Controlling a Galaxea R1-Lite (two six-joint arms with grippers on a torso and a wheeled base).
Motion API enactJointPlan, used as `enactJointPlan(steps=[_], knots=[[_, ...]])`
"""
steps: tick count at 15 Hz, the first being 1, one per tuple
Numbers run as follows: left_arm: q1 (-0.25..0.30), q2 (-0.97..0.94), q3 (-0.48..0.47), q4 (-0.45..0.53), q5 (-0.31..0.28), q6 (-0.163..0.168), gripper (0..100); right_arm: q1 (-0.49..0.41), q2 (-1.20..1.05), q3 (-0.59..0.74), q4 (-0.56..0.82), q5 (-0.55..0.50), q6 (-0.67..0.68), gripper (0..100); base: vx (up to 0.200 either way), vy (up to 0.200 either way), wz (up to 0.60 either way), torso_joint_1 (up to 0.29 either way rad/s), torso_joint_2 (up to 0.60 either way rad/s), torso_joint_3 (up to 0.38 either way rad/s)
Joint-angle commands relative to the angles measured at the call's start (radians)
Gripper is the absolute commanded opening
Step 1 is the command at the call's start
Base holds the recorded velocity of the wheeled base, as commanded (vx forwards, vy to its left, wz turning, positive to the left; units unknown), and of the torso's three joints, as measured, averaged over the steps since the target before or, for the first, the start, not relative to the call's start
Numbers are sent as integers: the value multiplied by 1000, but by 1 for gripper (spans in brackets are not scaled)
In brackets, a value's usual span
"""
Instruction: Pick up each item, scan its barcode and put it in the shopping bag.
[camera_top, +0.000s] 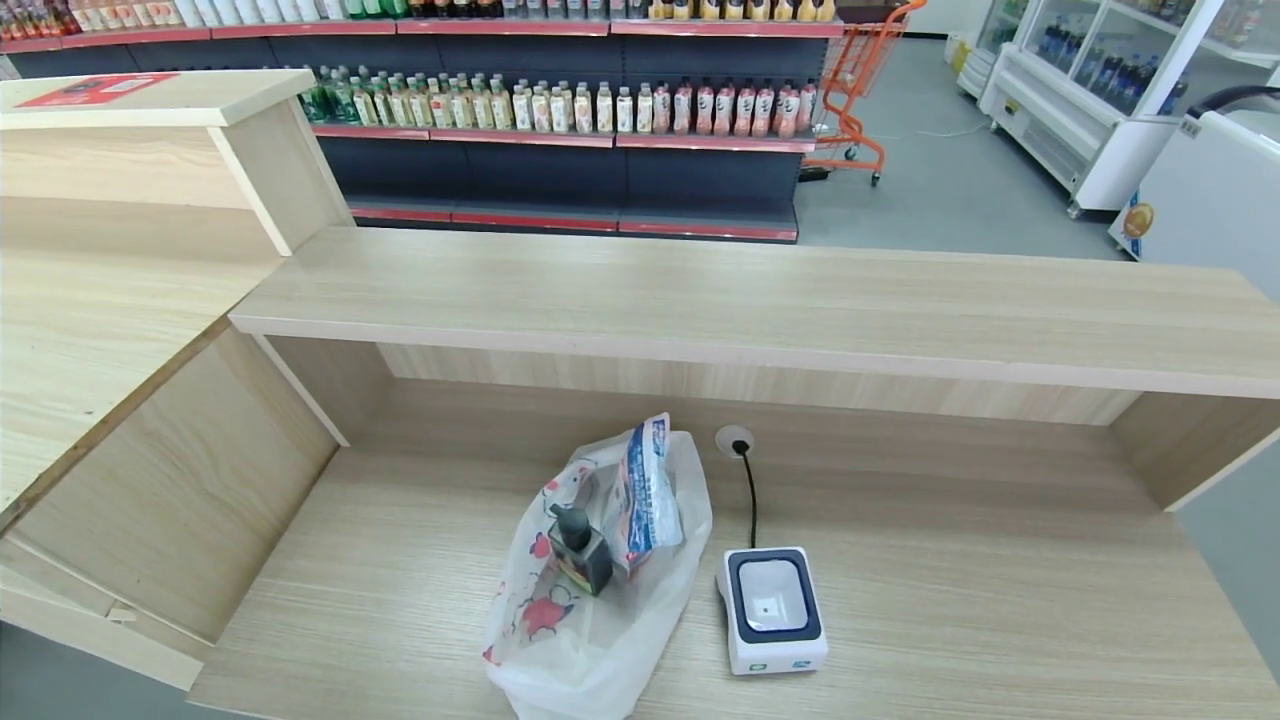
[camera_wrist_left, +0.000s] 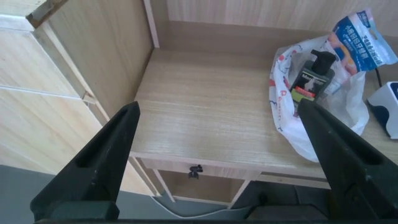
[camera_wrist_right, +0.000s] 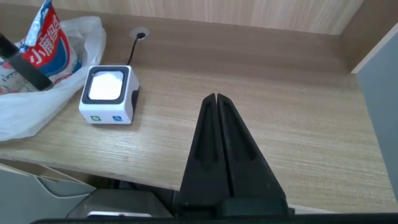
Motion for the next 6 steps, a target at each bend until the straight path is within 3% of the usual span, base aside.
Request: enactJointPlan(steps=[1, 6], knots=[[0, 2, 0, 0, 0, 0, 100, 0, 2, 0, 0, 0, -1, 0, 0, 0, 0, 0, 0, 0], [0, 2, 0, 0, 0, 0, 100, 1, 2, 0, 0, 0, -2, 0, 0, 0, 0, 0, 0, 0]])
